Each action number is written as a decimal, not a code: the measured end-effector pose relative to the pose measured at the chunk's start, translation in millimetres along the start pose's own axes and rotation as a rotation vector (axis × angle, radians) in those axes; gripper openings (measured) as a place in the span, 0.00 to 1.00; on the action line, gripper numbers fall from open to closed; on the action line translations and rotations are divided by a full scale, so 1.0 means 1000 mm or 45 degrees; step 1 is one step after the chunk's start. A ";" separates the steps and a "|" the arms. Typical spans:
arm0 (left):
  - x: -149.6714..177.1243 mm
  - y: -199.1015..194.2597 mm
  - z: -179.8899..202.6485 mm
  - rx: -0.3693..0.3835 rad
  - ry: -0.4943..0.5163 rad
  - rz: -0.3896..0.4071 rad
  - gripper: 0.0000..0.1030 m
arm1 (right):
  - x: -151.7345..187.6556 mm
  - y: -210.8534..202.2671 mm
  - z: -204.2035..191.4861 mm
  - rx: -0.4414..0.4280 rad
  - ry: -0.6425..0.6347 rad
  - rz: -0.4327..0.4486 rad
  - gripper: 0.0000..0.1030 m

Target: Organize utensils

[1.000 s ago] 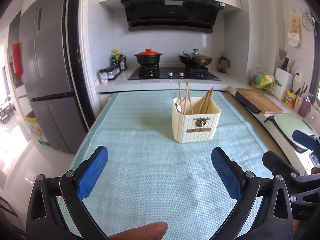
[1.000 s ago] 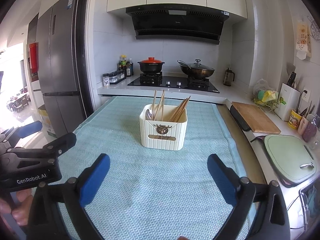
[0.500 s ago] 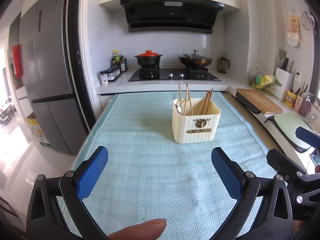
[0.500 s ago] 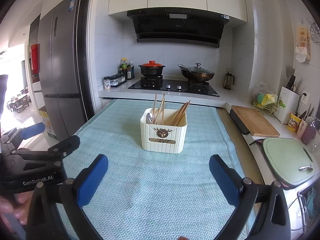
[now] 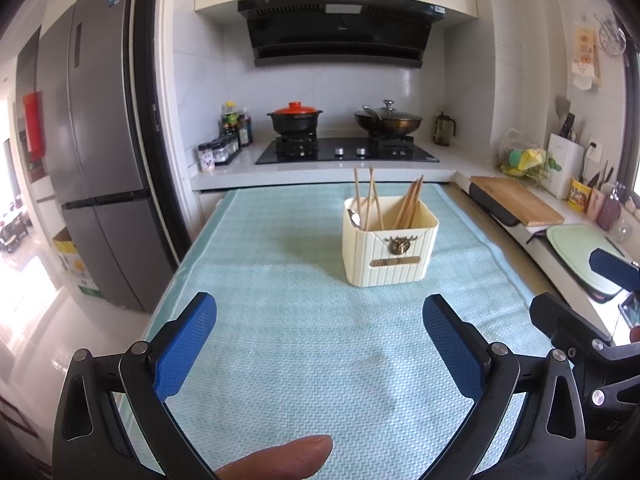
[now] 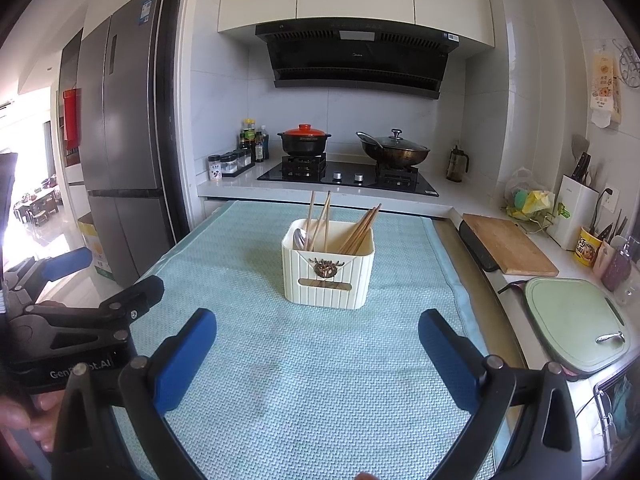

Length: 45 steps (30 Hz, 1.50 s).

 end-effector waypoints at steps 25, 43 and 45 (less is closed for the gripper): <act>-0.001 -0.004 0.003 0.014 -0.003 0.005 1.00 | -0.001 -0.005 -0.005 -0.002 -0.013 0.012 1.00; -0.002 -0.007 0.007 0.018 -0.007 0.006 1.00 | -0.003 -0.006 -0.006 -0.007 -0.019 0.017 1.00; -0.002 -0.008 0.008 0.021 -0.009 0.004 1.00 | -0.003 -0.006 -0.006 -0.008 -0.020 0.019 1.00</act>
Point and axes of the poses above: each gripper's, at about its wrist camera, not at the fingertips, and y roughly the way its jaws point, z to its right, x to its underside, the point moved 3 cm from there along y, roughly the way its jaws point, and after that the axes turned 12 degrees about -y, right-handed, at the moved point
